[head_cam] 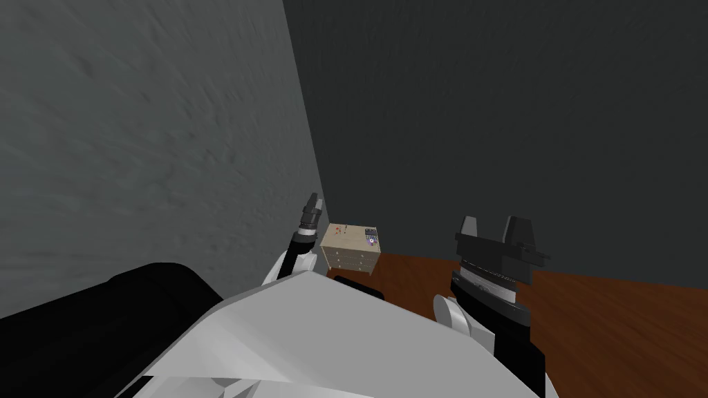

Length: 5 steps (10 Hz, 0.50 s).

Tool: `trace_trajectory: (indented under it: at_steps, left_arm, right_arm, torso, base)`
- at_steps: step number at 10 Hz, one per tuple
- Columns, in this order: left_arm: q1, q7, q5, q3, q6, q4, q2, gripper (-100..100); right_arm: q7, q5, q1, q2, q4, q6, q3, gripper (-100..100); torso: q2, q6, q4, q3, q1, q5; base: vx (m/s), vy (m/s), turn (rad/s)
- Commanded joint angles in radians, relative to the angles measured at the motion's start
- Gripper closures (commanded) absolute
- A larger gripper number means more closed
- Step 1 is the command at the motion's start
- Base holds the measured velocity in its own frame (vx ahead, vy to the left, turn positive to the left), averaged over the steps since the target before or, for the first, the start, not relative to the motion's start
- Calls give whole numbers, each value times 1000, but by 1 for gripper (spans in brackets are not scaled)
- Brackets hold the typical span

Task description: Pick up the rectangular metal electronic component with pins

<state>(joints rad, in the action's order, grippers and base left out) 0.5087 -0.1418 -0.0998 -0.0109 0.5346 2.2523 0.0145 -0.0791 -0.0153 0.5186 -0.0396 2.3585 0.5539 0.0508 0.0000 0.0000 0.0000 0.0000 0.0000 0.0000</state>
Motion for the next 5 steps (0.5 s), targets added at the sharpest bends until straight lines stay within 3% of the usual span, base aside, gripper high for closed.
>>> trace_trajectory:
  at_steps: [1, 5]
  left_arm:
    - [2, -5, 5, -8, 0, 0, 31, -100]
    - [12, -35, 40, -59, -10, -10, 146, -100]
  right_arm:
    - [0, 0, 0, 0, 0, 0, 0, 0]
    - [0, 0, 0, 0, 0, 0, 0, 0]
  torso:
    - [0, 0, 0, 0, 0, 0]
    - [2, 0, 1, 1, -5, -1]
  base:
    - [-10, -17, -6]
    - [-33, -75, -26]
